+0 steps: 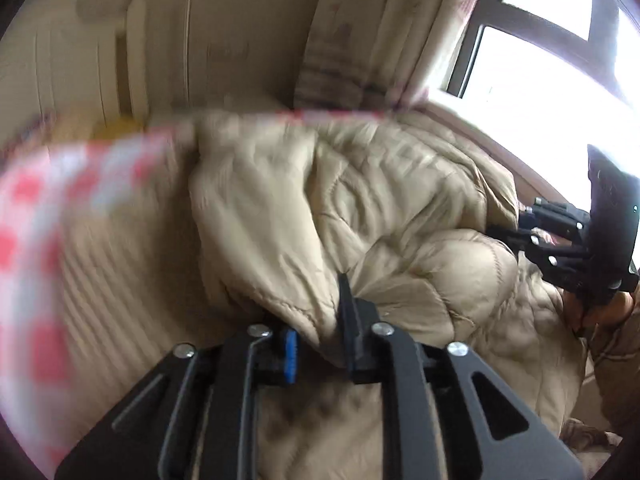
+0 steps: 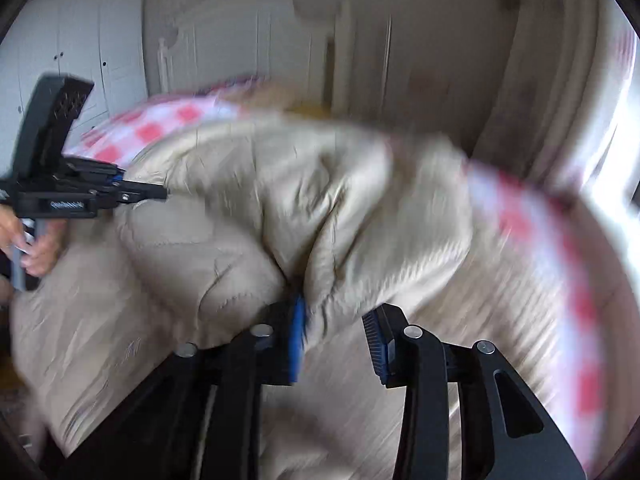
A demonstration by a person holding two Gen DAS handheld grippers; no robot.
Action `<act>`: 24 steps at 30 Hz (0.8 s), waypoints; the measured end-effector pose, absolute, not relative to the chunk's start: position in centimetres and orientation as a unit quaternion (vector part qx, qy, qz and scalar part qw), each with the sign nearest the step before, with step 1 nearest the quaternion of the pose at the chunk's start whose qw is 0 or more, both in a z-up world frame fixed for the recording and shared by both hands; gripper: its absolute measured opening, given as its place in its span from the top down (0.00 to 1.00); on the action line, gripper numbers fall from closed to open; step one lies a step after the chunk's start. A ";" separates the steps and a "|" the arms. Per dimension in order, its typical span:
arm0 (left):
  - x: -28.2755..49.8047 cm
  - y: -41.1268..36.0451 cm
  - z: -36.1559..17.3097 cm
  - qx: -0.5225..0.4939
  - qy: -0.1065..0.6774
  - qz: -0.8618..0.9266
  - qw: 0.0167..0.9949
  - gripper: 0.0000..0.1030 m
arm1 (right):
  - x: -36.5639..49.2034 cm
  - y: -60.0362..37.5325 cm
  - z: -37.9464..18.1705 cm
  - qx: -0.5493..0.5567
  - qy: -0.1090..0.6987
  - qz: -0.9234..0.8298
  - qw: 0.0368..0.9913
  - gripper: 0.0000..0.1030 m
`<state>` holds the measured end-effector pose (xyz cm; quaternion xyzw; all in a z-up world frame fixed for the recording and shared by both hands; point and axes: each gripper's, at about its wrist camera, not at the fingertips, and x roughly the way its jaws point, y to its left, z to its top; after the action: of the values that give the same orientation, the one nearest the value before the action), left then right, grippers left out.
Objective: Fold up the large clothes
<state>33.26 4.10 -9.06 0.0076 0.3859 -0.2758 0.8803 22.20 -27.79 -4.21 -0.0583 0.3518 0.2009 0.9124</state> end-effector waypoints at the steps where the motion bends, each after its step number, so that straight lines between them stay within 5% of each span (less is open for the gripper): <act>1: 33.0 5.3 -9.5 -0.027 0.388 -0.285 0.876 0.74 | 21.9 -28.4 -4.4 -0.035 0.355 0.202 0.912 0.53; 2: 33.1 5.8 -9.5 -0.055 0.392 -0.290 0.871 0.66 | 21.0 -29.8 -4.1 0.007 0.361 0.203 0.910 0.42; 3: 33.2 7.1 -9.3 -0.090 0.399 -0.291 0.865 0.60 | 20.5 -31.2 -3.9 0.044 0.369 0.206 0.905 0.15; 4: 33.1 8.3 -9.2 -0.114 0.402 -0.288 0.862 0.44 | 20.1 -31.9 -4.1 0.071 0.368 0.212 0.902 0.04; 7: 32.3 11.6 -7.7 -0.166 0.387 -0.254 0.871 0.29 | 18.2 -34.9 -2.9 0.119 0.340 0.232 0.904 0.05; 11: 31.5 13.0 -2.9 -0.200 0.328 -0.218 0.897 0.29 | 18.2 -37.1 -0.9 0.167 0.318 0.221 0.907 0.23; 17: 32.3 4.6 1.1 -0.116 0.295 -0.248 0.915 0.14 | 23.3 -32.3 -3.6 0.042 0.387 0.116 0.914 0.29; 24: 36.7 -0.8 -8.9 -0.023 0.423 -0.230 0.876 0.22 | 26.8 -30.6 -6.1 -0.037 0.424 0.097 0.900 0.28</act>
<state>36.72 -0.81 -8.85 -0.0229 0.4232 -0.2302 0.8760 26.82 -30.56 -6.10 -0.0367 0.4237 0.0970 0.8998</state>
